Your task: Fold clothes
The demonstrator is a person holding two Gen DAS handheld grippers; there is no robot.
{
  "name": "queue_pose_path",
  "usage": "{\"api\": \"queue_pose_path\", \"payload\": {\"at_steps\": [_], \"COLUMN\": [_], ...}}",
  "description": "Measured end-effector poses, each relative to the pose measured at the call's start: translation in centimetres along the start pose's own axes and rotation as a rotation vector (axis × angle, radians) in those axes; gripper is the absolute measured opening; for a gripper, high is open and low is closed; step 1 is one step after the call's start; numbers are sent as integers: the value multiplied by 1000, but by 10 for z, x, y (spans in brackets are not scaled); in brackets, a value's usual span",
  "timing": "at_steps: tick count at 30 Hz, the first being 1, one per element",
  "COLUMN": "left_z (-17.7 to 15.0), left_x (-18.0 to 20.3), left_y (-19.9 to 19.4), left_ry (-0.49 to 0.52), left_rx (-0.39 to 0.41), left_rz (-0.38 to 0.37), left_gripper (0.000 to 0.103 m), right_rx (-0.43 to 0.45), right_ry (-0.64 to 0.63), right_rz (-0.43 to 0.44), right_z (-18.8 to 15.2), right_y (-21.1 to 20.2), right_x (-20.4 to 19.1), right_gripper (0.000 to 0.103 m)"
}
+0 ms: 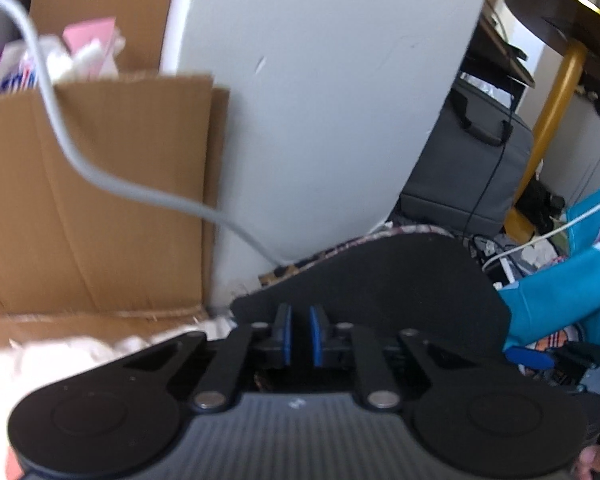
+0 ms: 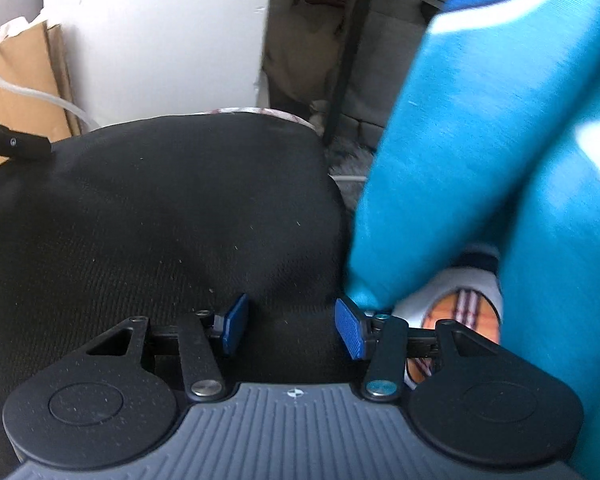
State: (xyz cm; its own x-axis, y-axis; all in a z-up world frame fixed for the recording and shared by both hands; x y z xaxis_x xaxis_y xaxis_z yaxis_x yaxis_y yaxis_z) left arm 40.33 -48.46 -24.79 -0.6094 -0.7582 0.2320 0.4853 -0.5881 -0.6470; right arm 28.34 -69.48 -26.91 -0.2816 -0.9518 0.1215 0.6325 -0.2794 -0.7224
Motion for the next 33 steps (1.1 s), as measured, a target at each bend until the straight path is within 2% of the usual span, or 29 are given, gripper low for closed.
{"api": "queue_pose_path", "payload": {"at_steps": [3, 5, 9, 12, 15, 17, 22, 25, 28, 33], "left_z": [4, 5, 1, -10, -26, -38, -55, -60, -61, -55], "left_x": [-1, -1, 12, 26, 38, 41, 33, 31, 33, 36], "left_y": [4, 5, -15, -32, -46, -45, -25, -18, -16, -40], "left_ry": [12, 15, 51, 81, 119, 153, 144, 158, 184, 155], "left_rx": [-23, -29, 30, 45, 45, 16, -42, -52, -53, -23], "left_rz": [3, 12, 4, -28, -43, -25, 7, 21, 36, 39], "left_gripper": [13, 13, 13, 13, 14, 14, 14, 14, 14, 14], "right_rx": [15, 60, 158, 183, 170, 145, 63, 10, 22, 117], "right_ry": [31, 58, 89, 122, 130, 111, 52, 84, 100, 78], "right_rz": [3, 38, 128, 159, 181, 183, 121, 99, 95, 116], "right_z": [-10, -16, -29, -39, -55, -67, -97, -109, -118, -118], "right_y": [-12, -26, -57, -71, -74, -71, -63, -60, -71, -102], "right_x": [3, 7, 13, 15, 11, 6, 3, 12, 18, 9], "right_gripper": [55, 55, 55, 55, 55, 55, 55, 55, 55, 55]}}
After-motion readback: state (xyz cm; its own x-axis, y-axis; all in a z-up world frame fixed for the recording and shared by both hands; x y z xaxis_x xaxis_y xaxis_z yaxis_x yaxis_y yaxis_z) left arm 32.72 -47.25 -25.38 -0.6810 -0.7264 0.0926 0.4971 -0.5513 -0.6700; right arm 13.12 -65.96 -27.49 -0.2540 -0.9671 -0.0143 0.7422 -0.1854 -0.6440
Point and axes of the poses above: each gripper's, at about its wrist camera, not at the fingertips, and y roughly the way its jaws point, x to its right, z to its top, the point moved 1 cm from there along y, roughly the way its jaws point
